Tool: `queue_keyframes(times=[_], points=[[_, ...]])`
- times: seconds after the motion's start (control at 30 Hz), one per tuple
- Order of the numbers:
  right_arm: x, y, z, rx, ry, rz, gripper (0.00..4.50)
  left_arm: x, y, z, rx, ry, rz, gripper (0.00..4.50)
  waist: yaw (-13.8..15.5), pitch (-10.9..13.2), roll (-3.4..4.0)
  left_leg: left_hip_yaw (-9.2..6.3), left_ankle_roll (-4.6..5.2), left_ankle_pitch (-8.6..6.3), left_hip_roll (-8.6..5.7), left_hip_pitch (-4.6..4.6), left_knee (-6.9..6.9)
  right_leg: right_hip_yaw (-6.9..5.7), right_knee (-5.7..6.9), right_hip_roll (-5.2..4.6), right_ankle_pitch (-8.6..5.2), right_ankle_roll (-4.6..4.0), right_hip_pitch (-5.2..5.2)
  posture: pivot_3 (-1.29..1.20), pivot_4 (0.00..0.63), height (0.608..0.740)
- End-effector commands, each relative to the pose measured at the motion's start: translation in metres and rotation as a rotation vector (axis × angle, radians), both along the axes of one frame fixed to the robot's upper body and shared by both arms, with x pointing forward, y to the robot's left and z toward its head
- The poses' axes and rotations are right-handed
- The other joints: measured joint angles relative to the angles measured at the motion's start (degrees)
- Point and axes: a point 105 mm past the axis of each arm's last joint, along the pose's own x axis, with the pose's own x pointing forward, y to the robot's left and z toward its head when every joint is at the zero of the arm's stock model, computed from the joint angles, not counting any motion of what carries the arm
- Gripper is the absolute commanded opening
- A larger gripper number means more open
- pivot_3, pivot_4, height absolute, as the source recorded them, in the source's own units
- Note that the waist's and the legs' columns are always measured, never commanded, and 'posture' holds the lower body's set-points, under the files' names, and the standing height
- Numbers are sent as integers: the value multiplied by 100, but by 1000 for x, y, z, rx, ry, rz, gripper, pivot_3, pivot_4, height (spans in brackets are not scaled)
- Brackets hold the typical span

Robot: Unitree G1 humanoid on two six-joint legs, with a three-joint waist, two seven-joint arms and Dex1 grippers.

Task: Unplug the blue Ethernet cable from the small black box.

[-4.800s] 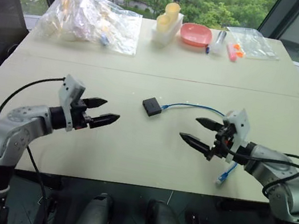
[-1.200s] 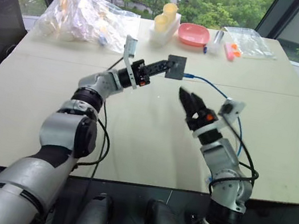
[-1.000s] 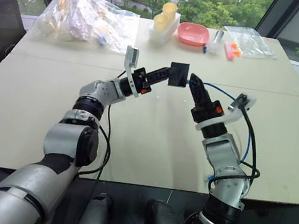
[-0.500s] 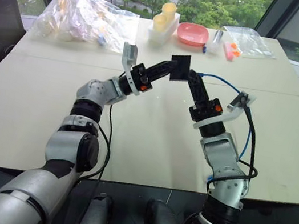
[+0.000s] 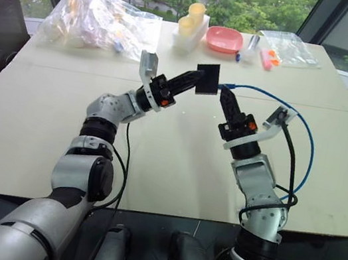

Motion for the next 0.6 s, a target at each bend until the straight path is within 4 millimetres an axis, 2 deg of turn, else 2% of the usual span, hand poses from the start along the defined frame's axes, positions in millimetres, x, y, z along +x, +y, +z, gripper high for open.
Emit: queue_keyframes(times=[0.03,0.2,0.3,0.43,0.6], points=[[-3,4,7,-4,-29,14,55,-3,1,8,-4,-37,-4,520,-2,0,0,0,0,0,0,0,0,0,-1,0,0,0,0,0,150,740],[-2,4,7,9,-32,22,55,-3,2,7,-2,-37,-1,520,-1,0,0,0,0,0,0,0,0,0,0,0,0,0,0,0,150,740],[-4,8,10,25,-49,56,1121,-4,1,8,-6,-38,-7,520,1,0,0,0,0,0,0,0,0,0,-1,0,0,0,0,0,150,740],[-4,11,9,22,-42,78,2972,-6,0,10,-22,-38,-15,520,0,0,0,0,0,0,0,0,0,0,-1,0,0,0,0,0,150,740],[-3,8,8,44,-29,66,2972,-6,1,9,-27,-33,-12,520,-1,0,0,0,0,0,0,0,0,0,-1,0,0,0,0,0,150,740]])
